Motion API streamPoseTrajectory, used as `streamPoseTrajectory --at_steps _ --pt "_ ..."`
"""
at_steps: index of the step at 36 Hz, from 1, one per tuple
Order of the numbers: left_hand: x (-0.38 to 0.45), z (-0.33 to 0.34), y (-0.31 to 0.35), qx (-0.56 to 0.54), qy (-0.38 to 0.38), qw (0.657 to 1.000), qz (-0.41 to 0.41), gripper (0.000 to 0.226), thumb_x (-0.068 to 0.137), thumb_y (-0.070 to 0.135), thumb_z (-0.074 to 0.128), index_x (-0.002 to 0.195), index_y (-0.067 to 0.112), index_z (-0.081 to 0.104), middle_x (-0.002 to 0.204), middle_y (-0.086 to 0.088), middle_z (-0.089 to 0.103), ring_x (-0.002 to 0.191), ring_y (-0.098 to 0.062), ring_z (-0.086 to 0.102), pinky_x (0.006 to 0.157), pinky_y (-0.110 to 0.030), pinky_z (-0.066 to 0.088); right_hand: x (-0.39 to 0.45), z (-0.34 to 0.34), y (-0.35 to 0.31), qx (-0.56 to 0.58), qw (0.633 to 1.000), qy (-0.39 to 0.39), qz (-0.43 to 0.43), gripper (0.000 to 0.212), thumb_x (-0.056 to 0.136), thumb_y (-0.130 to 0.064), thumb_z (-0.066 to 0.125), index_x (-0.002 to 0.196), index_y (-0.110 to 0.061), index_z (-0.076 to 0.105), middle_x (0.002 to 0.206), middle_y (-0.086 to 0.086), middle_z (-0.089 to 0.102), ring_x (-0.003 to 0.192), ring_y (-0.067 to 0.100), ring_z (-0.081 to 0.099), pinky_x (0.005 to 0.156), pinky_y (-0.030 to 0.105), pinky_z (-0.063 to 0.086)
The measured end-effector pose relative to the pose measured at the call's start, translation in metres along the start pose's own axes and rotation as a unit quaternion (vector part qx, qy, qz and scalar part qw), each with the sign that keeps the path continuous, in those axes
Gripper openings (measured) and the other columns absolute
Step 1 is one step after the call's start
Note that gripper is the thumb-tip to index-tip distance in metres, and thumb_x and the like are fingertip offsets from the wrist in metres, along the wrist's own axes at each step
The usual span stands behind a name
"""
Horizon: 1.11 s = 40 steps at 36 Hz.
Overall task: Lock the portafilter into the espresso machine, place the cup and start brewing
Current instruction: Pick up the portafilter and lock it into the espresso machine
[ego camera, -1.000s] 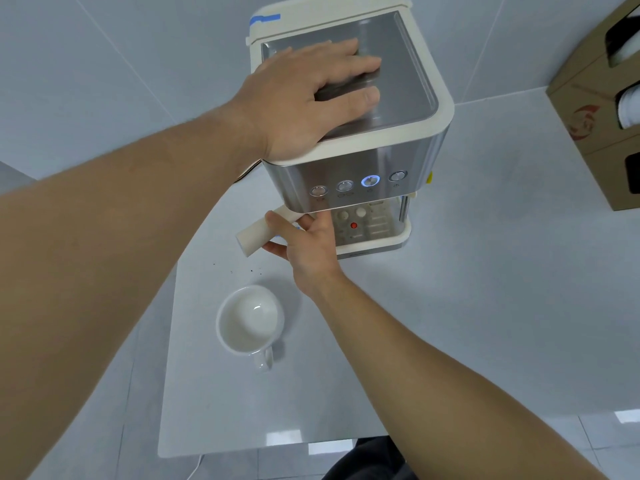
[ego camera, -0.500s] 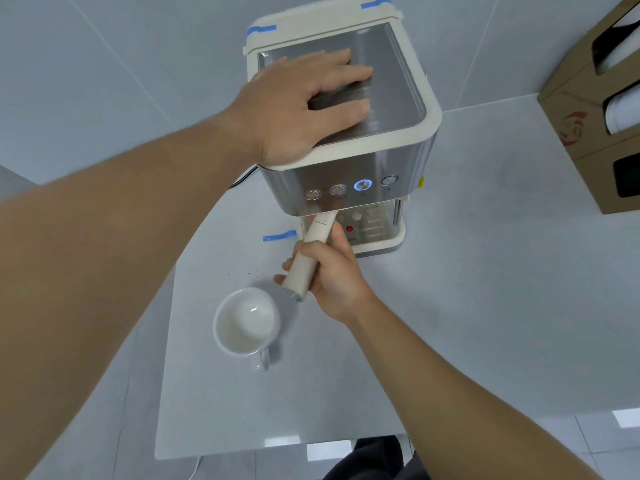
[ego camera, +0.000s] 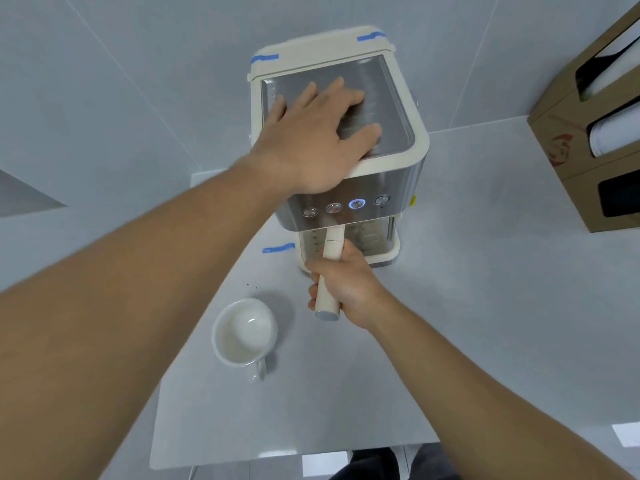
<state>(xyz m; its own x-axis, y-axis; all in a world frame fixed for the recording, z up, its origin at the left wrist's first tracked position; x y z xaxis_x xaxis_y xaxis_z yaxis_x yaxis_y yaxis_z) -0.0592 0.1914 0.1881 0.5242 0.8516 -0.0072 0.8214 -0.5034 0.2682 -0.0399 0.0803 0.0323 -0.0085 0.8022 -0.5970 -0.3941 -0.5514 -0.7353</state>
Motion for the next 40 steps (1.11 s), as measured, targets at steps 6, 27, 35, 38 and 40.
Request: streamPoseTrajectory --at_steps 6,27,35,38,40 --pt "0.000 0.000 -0.003 -0.004 0.011 1.000 0.008 0.063 0.087 0.066 0.033 0.145 0.042 0.034 0.163 0.009 0.024 0.152 -0.016 0.014 0.122 -0.050 0.005 -0.001 -0.012 -0.006 -0.049 0.999 -0.018 0.011 0.031 0.082 0.007 0.056 0.109 -0.007 0.051 0.068 0.012 0.047 0.045 0.024 0.048 0.048 0.034 0.049" --pt "-0.005 -0.004 -0.006 -0.029 0.017 0.999 0.007 0.063 0.089 0.064 0.041 0.148 0.042 0.034 0.163 0.013 0.022 0.152 -0.013 0.011 0.123 -0.045 0.002 -0.007 -0.037 -0.020 -0.100 0.987 -0.103 0.074 0.030 0.080 0.013 0.049 0.094 -0.013 0.053 0.059 0.007 0.046 0.050 0.024 0.046 0.051 0.032 0.047" --pt "-0.005 -0.005 -0.005 -0.017 0.018 1.000 0.015 0.064 0.090 0.064 0.041 0.149 0.040 0.033 0.163 0.012 0.022 0.152 -0.015 0.013 0.123 -0.046 0.005 -0.014 -0.037 -0.020 -0.088 0.988 -0.106 0.075 0.024 0.086 0.008 0.054 0.096 -0.014 0.052 0.066 0.008 0.048 0.053 0.023 0.050 0.056 0.035 0.052" --pt "-0.004 -0.003 -0.005 -0.022 0.010 1.000 0.015 0.065 0.089 0.064 0.042 0.149 0.040 0.032 0.164 0.012 0.021 0.152 -0.016 0.012 0.123 -0.046 0.005 -0.020 -0.039 -0.021 -0.088 0.988 -0.106 0.072 0.019 0.089 0.004 0.058 0.096 -0.013 0.053 0.073 0.010 0.050 0.058 0.025 0.055 0.061 0.039 0.056" --pt "-0.002 -0.004 -0.006 -0.022 0.007 1.000 0.013 0.066 0.089 0.064 0.042 0.149 0.040 0.032 0.164 0.012 0.021 0.152 -0.016 0.012 0.123 -0.047 0.006 -0.024 -0.040 -0.024 -0.102 0.988 -0.097 0.065 0.017 0.090 0.001 0.060 0.098 -0.012 0.055 0.077 0.012 0.055 0.062 0.026 0.059 0.067 0.042 0.058"
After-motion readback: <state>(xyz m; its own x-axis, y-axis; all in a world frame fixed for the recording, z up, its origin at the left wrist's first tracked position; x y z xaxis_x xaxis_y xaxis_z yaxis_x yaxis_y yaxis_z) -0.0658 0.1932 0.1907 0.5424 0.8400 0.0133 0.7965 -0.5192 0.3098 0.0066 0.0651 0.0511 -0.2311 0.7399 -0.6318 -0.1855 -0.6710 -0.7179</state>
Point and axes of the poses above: each hand's wrist, its own x-axis towards the middle knuckle, its own z-axis out of the palm, y = z × x, the point moved 4 cm from there along x, towards the middle knuckle
